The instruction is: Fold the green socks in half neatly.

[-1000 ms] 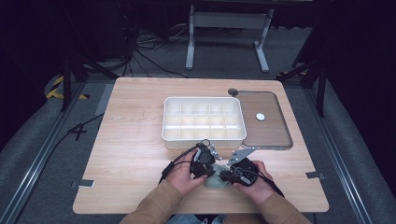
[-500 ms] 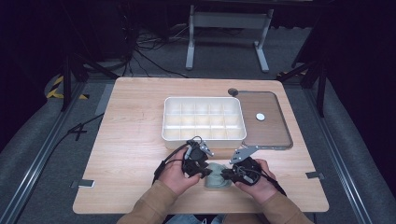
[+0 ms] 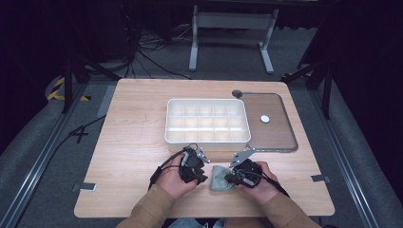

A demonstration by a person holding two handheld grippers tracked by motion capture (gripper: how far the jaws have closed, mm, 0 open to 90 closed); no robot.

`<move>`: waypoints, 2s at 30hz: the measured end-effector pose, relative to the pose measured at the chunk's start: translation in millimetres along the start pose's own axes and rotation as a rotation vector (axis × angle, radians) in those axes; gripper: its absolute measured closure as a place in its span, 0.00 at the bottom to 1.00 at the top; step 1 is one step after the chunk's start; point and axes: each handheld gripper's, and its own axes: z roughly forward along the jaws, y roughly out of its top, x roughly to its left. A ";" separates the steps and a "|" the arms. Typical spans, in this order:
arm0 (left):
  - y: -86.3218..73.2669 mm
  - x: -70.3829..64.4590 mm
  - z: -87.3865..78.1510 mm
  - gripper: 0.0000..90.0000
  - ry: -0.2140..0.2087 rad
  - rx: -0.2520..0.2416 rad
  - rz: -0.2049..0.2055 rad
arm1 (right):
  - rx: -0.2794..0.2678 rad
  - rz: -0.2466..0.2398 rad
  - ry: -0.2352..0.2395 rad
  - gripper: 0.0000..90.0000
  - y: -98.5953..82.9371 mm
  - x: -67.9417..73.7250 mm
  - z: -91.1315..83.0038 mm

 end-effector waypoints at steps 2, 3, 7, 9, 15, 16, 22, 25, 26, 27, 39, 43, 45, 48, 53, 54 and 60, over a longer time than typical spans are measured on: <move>0.2 -0.3 1.6 0.82 -0.003 0.001 0.014 | 0.000 0.001 0.001 0.99 -0.1 -0.1 0.0; 0.9 -2.4 3.6 0.82 -0.012 0.005 0.020 | 0.001 0.000 0.001 0.99 -0.2 0.0 -0.1; 4.3 -6.5 10.6 0.81 -0.027 0.032 0.059 | -0.002 -0.001 0.005 0.99 -0.5 0.4 0.6; 5.5 -7.8 13.8 0.79 -0.017 0.027 0.085 | -0.004 -0.001 0.006 0.99 -0.8 0.7 0.9; 9.9 -11.5 15.2 0.80 -0.018 0.005 0.142 | -0.020 0.004 0.031 0.99 -1.3 1.9 2.8; 10.3 -13.6 15.1 0.80 -0.008 -0.011 0.145 | -0.025 0.008 0.039 0.99 -1.4 2.5 3.4; 15.1 -23.0 6.4 0.80 0.002 -0.065 0.217 | -0.059 0.034 0.060 0.99 -1.3 7.3 7.6; 16.1 -24.6 6.7 0.80 0.000 -0.073 0.228 | -0.078 0.051 0.065 0.99 -2.5 6.9 8.8; 18.2 -25.2 8.1 0.80 -0.006 -0.063 0.240 | -0.086 0.057 0.065 0.99 -3.0 6.8 9.6; 18.2 -25.2 8.1 0.79 -0.006 -0.063 0.240 | -0.086 0.057 0.065 0.99 -3.0 6.8 9.6; 19.7 -21.3 7.8 0.75 0.011 -0.064 0.213 | -0.077 0.061 0.006 0.89 -3.2 7.6 -3.7; 22.2 -20.9 10.2 0.75 0.019 -0.069 0.200 | -0.092 0.052 -0.036 0.89 -4.4 7.2 -20.6; 23.6 -20.6 10.4 0.75 0.017 -0.077 0.205 | -0.104 0.059 -0.051 0.90 -10.2 2.0 -30.7; 24.3 -21.8 10.8 0.74 0.010 -0.075 0.196 | -0.085 0.107 -0.071 0.94 -24.4 -13.0 -36.4; 27.2 -24.7 9.9 0.74 0.012 -0.098 0.218 | -0.027 0.107 -0.027 0.98 -34.2 -18.5 -20.1; 27.7 -25.1 9.1 0.73 0.009 -0.103 0.226 | -0.026 0.089 -0.024 0.98 -32.4 -15.6 -17.8; 30.6 -27.7 10.0 0.71 -0.003 -0.140 0.233 | -0.006 0.055 -0.020 0.96 -26.4 -5.5 -7.9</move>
